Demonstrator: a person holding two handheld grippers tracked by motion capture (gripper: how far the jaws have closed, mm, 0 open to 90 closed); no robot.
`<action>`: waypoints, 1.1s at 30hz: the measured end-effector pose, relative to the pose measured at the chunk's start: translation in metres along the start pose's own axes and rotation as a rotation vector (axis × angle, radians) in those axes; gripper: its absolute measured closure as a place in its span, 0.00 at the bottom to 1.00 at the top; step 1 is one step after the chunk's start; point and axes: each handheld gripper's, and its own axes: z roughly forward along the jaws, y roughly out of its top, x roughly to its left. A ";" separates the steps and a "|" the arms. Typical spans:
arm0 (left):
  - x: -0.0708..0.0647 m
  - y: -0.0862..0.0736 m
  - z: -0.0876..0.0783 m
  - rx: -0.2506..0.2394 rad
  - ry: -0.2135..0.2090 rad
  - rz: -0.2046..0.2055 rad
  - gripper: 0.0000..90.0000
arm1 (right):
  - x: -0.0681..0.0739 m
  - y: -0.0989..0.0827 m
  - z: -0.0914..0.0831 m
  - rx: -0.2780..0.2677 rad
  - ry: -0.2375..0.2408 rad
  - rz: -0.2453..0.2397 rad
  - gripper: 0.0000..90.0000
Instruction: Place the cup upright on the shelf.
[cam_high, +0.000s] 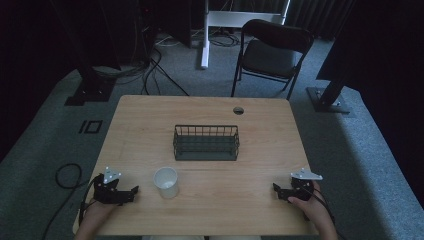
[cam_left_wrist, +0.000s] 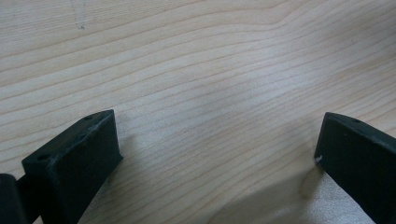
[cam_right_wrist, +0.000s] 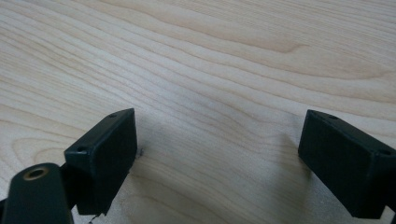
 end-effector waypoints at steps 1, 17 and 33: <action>0.000 0.000 0.000 0.000 0.000 0.000 0.00 | 0.000 0.000 0.000 0.000 0.000 0.000 0.13; 0.000 0.000 0.000 0.000 0.000 0.000 0.00 | 0.000 0.000 0.000 -0.001 0.003 -0.002 0.13; 0.000 0.000 0.000 0.000 0.000 0.000 0.00 | 0.008 0.005 0.005 -0.007 0.038 -0.036 0.14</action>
